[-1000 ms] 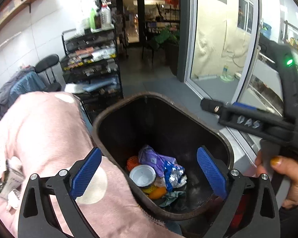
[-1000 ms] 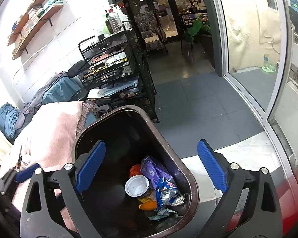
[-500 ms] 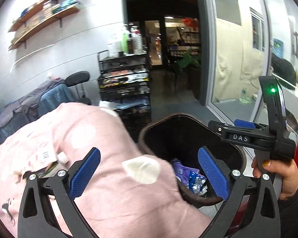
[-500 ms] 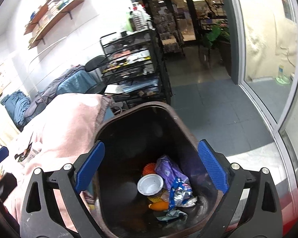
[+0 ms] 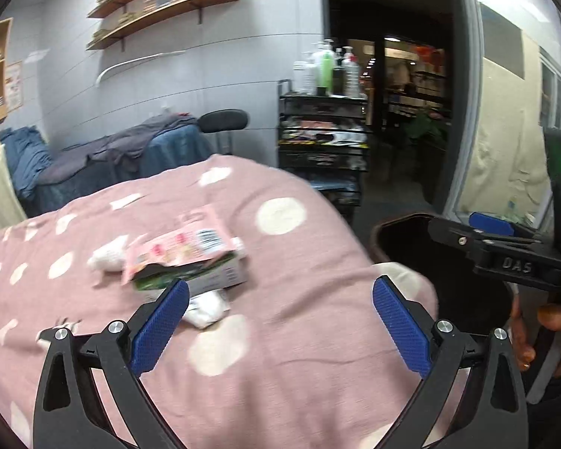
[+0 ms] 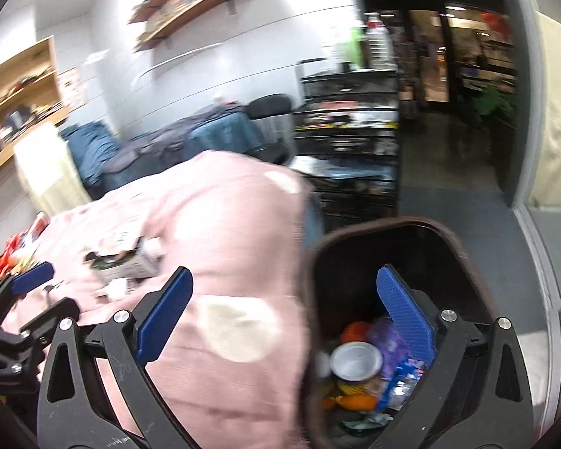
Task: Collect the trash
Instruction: 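Move both tools back to the bed and grasp the pink snack bag with the right tool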
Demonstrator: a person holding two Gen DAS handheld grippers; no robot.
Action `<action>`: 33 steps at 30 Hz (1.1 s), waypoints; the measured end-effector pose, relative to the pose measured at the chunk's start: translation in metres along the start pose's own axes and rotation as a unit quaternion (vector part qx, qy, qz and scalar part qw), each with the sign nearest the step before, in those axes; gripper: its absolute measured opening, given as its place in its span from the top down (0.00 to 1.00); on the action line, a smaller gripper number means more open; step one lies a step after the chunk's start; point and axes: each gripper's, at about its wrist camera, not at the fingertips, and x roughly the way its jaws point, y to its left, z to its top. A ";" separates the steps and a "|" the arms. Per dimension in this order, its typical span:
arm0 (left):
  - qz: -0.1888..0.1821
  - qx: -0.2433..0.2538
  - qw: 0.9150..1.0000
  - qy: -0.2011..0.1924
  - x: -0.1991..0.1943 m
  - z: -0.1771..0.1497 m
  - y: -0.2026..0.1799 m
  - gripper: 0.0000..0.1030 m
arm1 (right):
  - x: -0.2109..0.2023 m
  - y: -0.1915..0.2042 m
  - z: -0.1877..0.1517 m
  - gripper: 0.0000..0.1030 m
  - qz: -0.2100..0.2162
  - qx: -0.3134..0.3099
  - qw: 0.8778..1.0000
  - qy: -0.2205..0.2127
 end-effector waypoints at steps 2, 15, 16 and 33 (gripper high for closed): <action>0.023 -0.010 1.000 0.002 -0.003 -0.006 0.016 0.05 | 0.006 0.017 0.003 0.06 0.017 -0.017 1.000 0.007; 0.068 -0.098 0.992 0.050 -0.006 -0.039 0.118 0.05 | 0.064 0.132 0.011 0.05 0.099 -0.129 0.984 0.075; 0.067 -0.106 0.991 0.051 -0.007 -0.040 0.123 0.05 | 0.068 0.141 0.010 0.05 0.103 -0.141 0.981 0.080; 0.054 -0.170 0.982 0.067 -0.005 -0.053 0.151 0.05 | 0.150 0.267 0.004 0.07 0.057 -0.353 0.928 0.106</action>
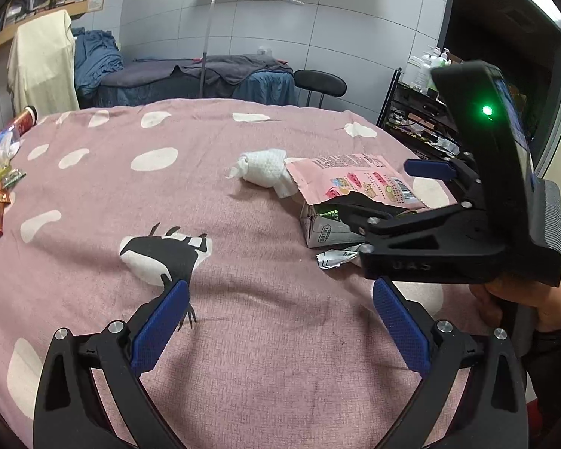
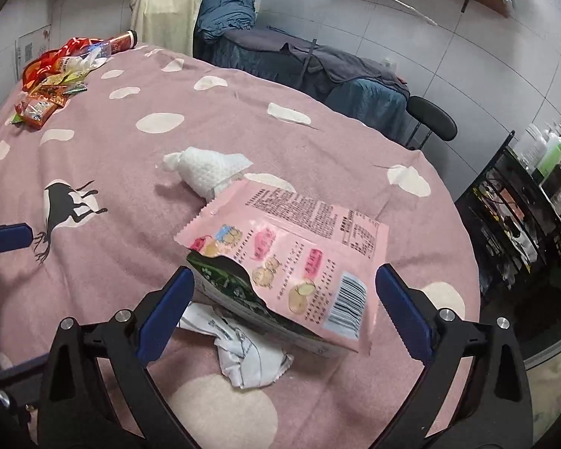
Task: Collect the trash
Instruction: 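Move both tools back to the bed and grasp the pink snack bag with the right tool, then lift the pink snack bag with the right tool while the left tool grasps the green milk carton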
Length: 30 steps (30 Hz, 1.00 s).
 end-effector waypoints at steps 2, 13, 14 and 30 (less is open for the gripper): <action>-0.003 -0.007 1.000 0.003 0.001 -0.001 0.003 0.05 | 0.008 0.009 0.007 0.07 -0.013 -0.017 1.000 0.005; -0.019 -0.054 0.998 -0.006 -0.005 -0.004 0.020 0.05 | 0.038 0.020 0.025 0.27 0.008 -0.042 0.999 0.024; -0.019 -0.053 0.998 -0.004 -0.004 -0.004 0.020 0.05 | 0.038 0.018 0.027 0.31 0.012 -0.037 0.999 0.018; -0.026 0.014 0.998 0.046 0.017 0.004 -0.007 0.05 | -0.029 -0.038 0.033 0.91 0.035 0.053 0.994 -0.089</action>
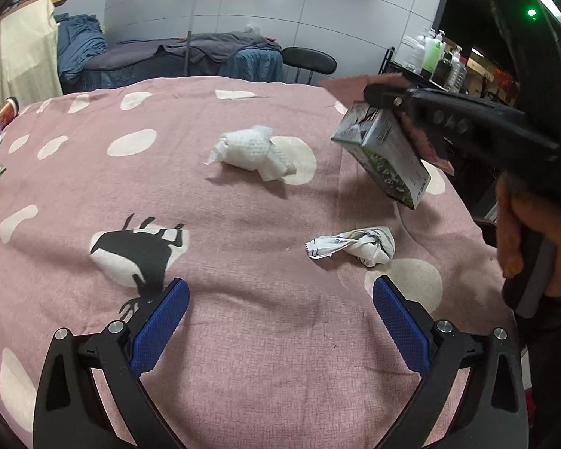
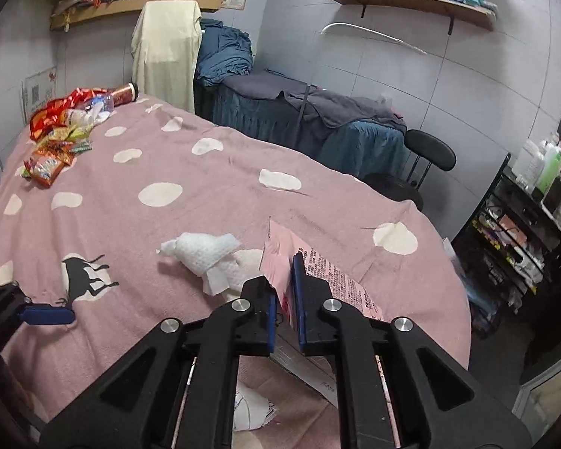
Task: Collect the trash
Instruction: 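Lift the pink snack bag with the right tool while the left tool grasps the green milk carton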
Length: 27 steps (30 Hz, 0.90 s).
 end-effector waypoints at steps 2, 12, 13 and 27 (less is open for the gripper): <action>0.001 0.006 1.000 -0.002 -0.001 0.001 -0.003 0.05 | -0.012 -0.012 0.000 0.92 0.004 0.025 1.000 -0.009; -0.016 0.014 1.000 -0.019 -0.002 0.011 -0.016 0.05 | -0.068 -0.063 -0.018 0.97 0.033 0.132 0.990 -0.033; -0.019 0.018 0.999 -0.020 -0.002 0.012 -0.018 0.05 | -0.074 -0.066 -0.020 0.98 0.031 0.135 0.990 -0.038; -0.052 0.304 0.949 0.058 0.068 0.072 -0.088 0.05 | -0.154 -0.101 -0.065 0.98 0.026 0.181 0.981 -0.070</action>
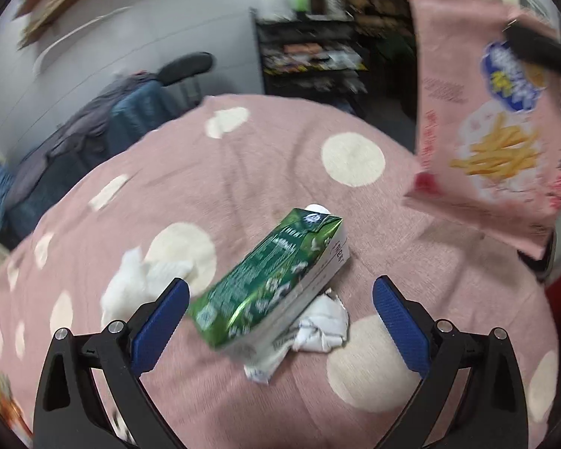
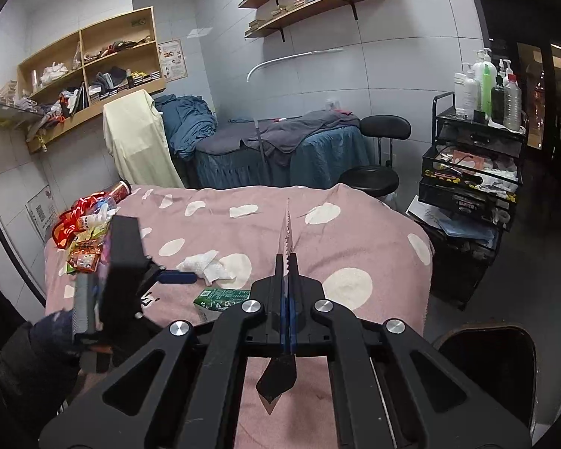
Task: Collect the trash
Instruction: 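Lift the pink snack bag with the right tool while the left tool grasps the green milk carton, then carry the pink bag and green carton over the bin with both tools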
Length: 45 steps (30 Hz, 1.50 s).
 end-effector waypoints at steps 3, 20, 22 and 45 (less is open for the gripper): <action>0.002 0.064 0.997 0.046 0.026 0.013 -0.001 0.05 | -0.015 -0.007 -0.007 0.98 -0.007 0.004 1.000 -0.002; -0.050 0.006 0.998 0.047 0.031 0.031 0.010 0.52 | -0.047 -0.065 -0.051 0.98 -0.032 0.082 0.996 0.002; -0.055 -0.006 0.998 0.038 0.025 0.028 0.011 0.53 | -0.048 -0.070 -0.054 0.98 -0.033 0.091 0.995 -0.001; -0.050 -0.030 0.998 0.016 0.015 0.028 -0.014 0.53 | -0.076 -0.091 -0.063 0.98 -0.050 0.126 0.990 -0.028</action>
